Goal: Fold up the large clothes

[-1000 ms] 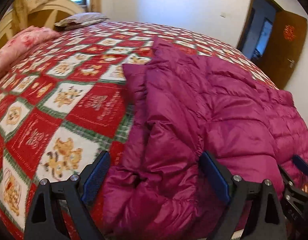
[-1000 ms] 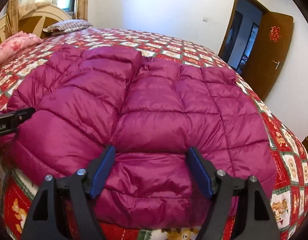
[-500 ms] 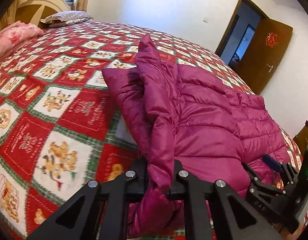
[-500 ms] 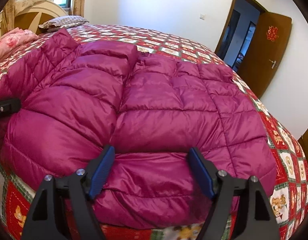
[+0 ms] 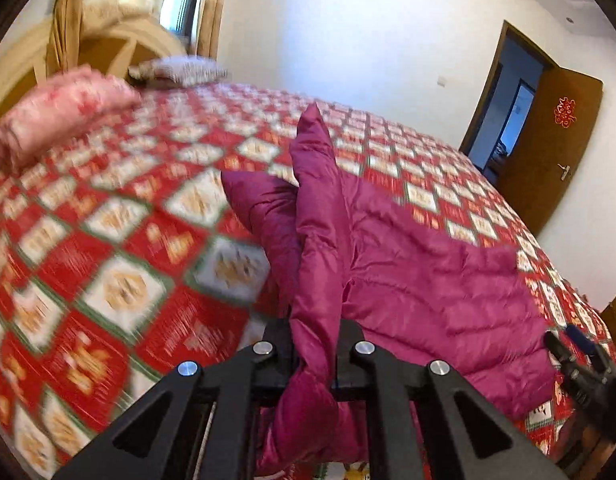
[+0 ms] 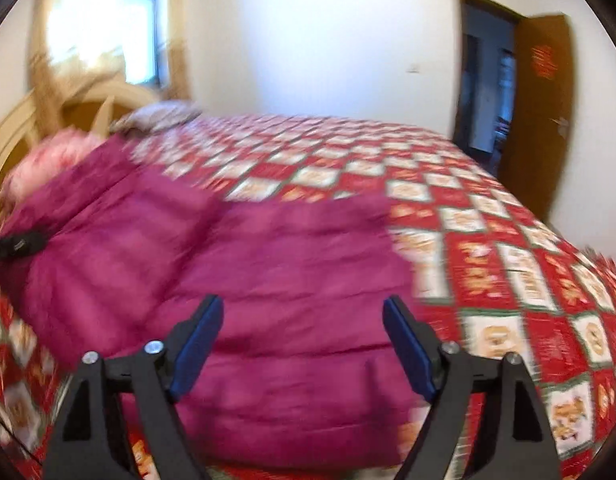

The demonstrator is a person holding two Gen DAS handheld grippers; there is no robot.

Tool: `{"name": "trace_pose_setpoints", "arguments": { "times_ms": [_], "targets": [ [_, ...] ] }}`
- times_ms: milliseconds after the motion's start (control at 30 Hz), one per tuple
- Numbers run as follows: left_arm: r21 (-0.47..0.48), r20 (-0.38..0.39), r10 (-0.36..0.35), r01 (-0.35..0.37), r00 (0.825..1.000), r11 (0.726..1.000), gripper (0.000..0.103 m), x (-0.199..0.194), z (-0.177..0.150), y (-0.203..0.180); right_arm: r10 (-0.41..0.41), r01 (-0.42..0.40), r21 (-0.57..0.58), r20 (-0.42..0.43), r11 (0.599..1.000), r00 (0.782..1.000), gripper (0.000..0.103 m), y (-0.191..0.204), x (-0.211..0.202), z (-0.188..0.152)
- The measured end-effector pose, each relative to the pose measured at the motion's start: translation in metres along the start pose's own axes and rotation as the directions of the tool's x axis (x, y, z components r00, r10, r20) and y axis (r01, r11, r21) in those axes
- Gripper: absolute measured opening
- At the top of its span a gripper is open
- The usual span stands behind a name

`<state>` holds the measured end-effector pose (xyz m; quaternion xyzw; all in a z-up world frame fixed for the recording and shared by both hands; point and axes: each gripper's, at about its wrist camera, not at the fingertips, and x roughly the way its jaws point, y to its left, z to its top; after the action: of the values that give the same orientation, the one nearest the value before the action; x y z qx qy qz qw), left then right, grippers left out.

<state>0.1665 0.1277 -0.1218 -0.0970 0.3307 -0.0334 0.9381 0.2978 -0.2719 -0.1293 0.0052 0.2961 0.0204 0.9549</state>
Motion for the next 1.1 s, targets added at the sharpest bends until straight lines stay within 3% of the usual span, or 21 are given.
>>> {"name": "trace_pose_setpoints", "arguments": {
  "times_ms": [167,333,533,667,767,867,967,1000,1033,1100],
  "targets": [
    [0.130,0.055,-0.024,0.017,0.998,0.991,0.009,-0.021,0.026,-0.057,-0.170,0.172,0.086,-0.028,0.981,0.985,0.088,-0.075,0.061,0.033],
    [0.296,0.070,-0.095,0.070,0.993,0.953,0.009,-0.017,0.032,-0.146,-0.247,0.262,0.165,-0.109,0.951,0.963,0.088,-0.142,0.093,0.034],
    [0.493,0.006,-0.130,0.111,0.991,0.863,0.009,0.023,-0.008,-0.251,-0.272,0.303,0.245,-0.153,0.921,0.950,0.088,-0.182,0.088,0.008],
    [0.590,-0.050,-0.113,0.120,0.992,0.799,0.010,0.051,-0.048,-0.290,-0.265,0.306,0.292,-0.174,0.906,0.949,0.088,-0.200,0.090,-0.002],
    [0.669,-0.083,-0.095,0.126,0.992,0.732,0.014,0.064,-0.078,-0.313,-0.254,0.301,0.305,-0.184,0.904,0.950,0.088,-0.206,0.092,-0.009],
    [0.731,-0.050,-0.068,0.083,0.996,0.677,0.024,0.058,-0.093,-0.325,-0.253,0.302,0.307,-0.191,0.903,0.949,0.088,-0.209,0.095,-0.011],
    [0.721,-0.007,-0.107,0.079,0.994,0.688,0.035,0.032,-0.083,-0.321,-0.267,0.314,0.313,-0.182,0.897,0.946,0.088,-0.215,0.090,-0.007],
    [0.717,0.006,-0.127,0.084,0.992,0.692,0.050,0.022,-0.079,-0.319,-0.273,0.316,0.316,-0.176,0.895,0.946,0.088,-0.216,0.086,-0.003],
    [0.709,0.030,-0.146,0.082,0.989,0.700,0.073,0.010,-0.074,-0.315,-0.275,0.316,0.317,-0.167,0.894,0.947,0.087,-0.216,0.083,0.001],
    [0.692,0.083,-0.172,0.068,0.982,0.719,0.091,-0.010,-0.063,-0.307,-0.283,0.317,0.306,-0.151,0.898,0.947,0.080,-0.213,0.076,0.013]
  ]
}}
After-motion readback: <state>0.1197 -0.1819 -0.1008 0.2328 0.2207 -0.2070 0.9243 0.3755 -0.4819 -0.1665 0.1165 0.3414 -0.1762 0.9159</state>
